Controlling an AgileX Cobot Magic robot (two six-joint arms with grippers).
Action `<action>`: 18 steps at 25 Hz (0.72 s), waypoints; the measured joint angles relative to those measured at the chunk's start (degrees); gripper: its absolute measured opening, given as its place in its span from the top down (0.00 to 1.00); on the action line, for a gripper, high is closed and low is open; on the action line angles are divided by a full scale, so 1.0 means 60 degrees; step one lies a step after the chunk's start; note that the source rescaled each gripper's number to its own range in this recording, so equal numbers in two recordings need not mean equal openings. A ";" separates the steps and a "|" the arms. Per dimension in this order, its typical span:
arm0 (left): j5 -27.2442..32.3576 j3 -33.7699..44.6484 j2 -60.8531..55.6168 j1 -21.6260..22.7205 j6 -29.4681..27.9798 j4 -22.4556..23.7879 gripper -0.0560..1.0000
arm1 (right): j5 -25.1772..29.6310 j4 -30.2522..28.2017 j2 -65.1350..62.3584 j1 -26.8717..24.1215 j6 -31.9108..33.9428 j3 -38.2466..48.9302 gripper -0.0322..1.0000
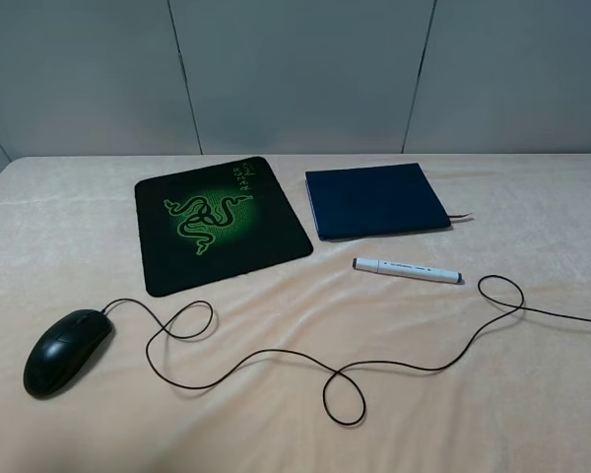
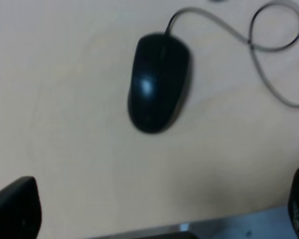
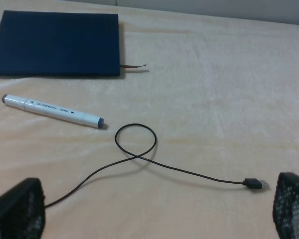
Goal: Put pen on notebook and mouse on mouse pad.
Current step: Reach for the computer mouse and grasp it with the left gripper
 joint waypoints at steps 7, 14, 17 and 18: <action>-0.0172 0.0632 0.1602 -0.0115 0.0070 0.0237 0.00 | 0.0000 0.0000 0.0000 0.0000 0.0000 0.0000 0.00; -0.1640 0.1557 0.2483 -0.0115 0.0167 0.0286 0.00 | 0.0000 0.0000 0.0000 0.0000 0.0000 0.0000 0.00; -0.2226 0.1694 0.2877 -0.0115 0.0167 0.0286 0.00 | 0.0000 0.0000 0.0000 0.0000 0.0000 0.0000 0.00; -0.2420 0.1705 0.3072 -0.0115 0.0167 0.0277 0.00 | 0.0000 0.0000 0.0000 0.0000 0.0000 0.0000 0.00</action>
